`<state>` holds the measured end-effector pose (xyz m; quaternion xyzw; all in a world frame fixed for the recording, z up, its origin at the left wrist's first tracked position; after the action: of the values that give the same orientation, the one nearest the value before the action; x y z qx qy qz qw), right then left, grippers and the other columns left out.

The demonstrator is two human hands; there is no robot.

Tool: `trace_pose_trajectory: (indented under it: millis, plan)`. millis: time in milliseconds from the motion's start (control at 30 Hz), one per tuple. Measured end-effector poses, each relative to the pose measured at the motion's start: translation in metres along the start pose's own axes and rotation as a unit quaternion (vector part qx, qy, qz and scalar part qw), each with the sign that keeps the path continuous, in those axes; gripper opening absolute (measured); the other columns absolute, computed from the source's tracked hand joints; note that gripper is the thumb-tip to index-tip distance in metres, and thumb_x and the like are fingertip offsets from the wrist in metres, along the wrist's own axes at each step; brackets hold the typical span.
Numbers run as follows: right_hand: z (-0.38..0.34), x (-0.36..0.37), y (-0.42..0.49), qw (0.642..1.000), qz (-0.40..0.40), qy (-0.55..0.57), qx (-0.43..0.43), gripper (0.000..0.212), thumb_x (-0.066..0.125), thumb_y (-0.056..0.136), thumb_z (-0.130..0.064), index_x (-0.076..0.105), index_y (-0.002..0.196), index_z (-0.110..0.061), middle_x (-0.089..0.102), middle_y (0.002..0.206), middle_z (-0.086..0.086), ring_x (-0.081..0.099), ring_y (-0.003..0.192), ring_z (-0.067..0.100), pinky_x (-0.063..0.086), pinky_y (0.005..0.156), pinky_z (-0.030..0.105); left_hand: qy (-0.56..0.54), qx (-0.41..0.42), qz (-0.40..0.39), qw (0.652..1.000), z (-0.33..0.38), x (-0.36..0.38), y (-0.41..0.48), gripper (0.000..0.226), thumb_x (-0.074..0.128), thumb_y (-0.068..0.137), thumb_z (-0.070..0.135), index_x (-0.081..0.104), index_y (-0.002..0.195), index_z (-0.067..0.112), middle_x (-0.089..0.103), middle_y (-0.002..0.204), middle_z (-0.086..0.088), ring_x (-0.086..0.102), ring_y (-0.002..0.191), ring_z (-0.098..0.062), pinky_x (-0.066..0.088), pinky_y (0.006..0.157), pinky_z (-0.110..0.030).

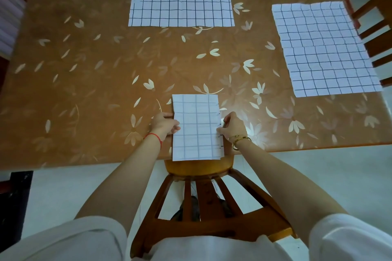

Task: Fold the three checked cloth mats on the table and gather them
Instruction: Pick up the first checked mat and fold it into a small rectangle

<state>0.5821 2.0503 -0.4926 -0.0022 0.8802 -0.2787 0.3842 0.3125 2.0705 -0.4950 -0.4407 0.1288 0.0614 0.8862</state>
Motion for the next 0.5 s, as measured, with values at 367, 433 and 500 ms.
trace_pose_trajectory:
  millis: [367, 433, 500]
  plan:
    - [-0.004, 0.001, -0.011, 0.961, -0.054, 0.267, 0.039, 0.046, 0.062, 0.088, -0.004, 0.045, 0.126, -0.022, 0.074, 0.081, 0.01, 0.064, 0.053, 0.023, 0.051, 0.046, 0.027, -0.106, 0.08, -0.051, 0.99, -0.007, -0.004, -0.013, 0.023, 0.065, 0.087, -0.008, 0.066, 0.11, -0.008, 0.068, 0.099, -0.013, 0.067, 0.097, -0.024, 0.058, 0.079, -0.018]
    - [-0.008, 0.003, -0.014, 0.938, -0.087, 0.332, 0.042, 0.045, 0.051, 0.091, 0.007, 0.05, 0.127, -0.02, 0.072, 0.098, 0.014, 0.067, 0.058, 0.027, 0.056, 0.047, 0.029, -0.144, 0.058, -0.074, 0.985, -0.012, -0.004, -0.013, 0.02, 0.062, 0.089, -0.009, 0.065, 0.109, -0.008, 0.068, 0.098, -0.011, 0.067, 0.102, -0.028, 0.058, 0.083, -0.023]
    - [-0.012, 0.003, -0.014, 0.929, -0.099, 0.355, 0.028, 0.039, 0.048, 0.09, 0.011, 0.063, 0.117, -0.013, 0.067, 0.115, 0.012, 0.07, 0.074, 0.029, 0.06, 0.055, 0.033, -0.155, 0.047, -0.087, 0.983, -0.014, -0.005, -0.014, 0.02, 0.06, 0.09, -0.009, 0.065, 0.109, -0.006, 0.067, 0.099, -0.011, 0.064, 0.109, -0.031, 0.058, 0.085, -0.025]
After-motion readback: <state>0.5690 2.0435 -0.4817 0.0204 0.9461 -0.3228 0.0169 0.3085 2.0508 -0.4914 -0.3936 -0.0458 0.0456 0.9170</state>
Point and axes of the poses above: each hand's wrist, its own y-axis towards the middle knuckle, its own x-axis out of the palm, z = x × y, the point moved 7 cm from there along y, towards the middle knuckle
